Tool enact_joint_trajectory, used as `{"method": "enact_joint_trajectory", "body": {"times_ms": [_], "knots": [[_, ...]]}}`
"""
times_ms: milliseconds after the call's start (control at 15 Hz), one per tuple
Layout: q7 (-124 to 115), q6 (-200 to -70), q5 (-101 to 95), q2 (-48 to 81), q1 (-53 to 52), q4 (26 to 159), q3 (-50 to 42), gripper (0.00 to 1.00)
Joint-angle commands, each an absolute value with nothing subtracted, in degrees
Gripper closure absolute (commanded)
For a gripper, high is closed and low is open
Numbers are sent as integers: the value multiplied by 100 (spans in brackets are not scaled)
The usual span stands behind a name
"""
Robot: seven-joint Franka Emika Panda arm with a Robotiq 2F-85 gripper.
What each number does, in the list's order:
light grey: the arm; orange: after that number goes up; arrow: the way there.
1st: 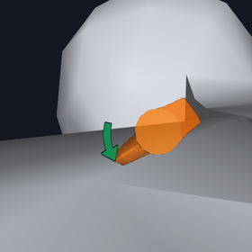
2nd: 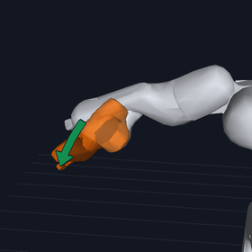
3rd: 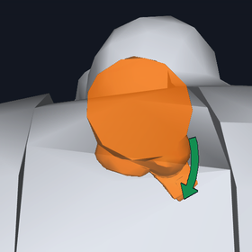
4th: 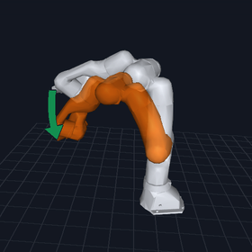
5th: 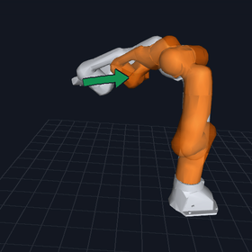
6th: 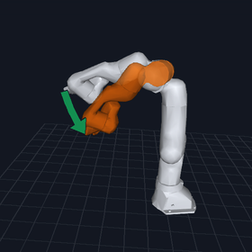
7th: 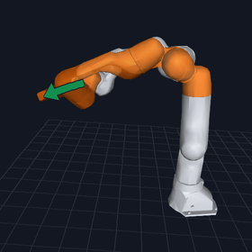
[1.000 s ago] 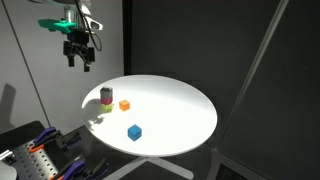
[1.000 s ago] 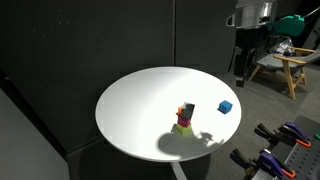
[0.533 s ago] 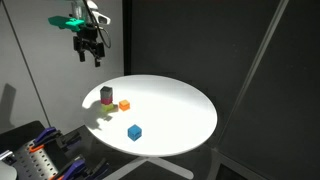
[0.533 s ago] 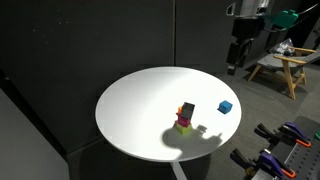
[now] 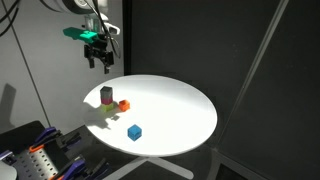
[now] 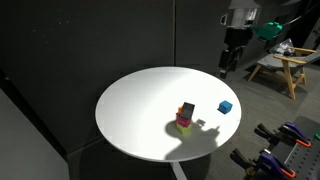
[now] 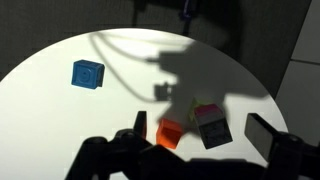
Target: Put the grey block on the table
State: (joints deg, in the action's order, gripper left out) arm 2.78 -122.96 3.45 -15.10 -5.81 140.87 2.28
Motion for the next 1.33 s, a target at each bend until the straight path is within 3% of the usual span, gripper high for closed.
{"method": "enact_joint_trajectory", "body": {"times_ms": [0,600,1267], "knots": [[442,-12460,429,-790,-522,13673,208,0],[1094,-12425,338,479,-596,12665,436,0],[1921,-12475,-630,854,-794,12298,784,0]]}}
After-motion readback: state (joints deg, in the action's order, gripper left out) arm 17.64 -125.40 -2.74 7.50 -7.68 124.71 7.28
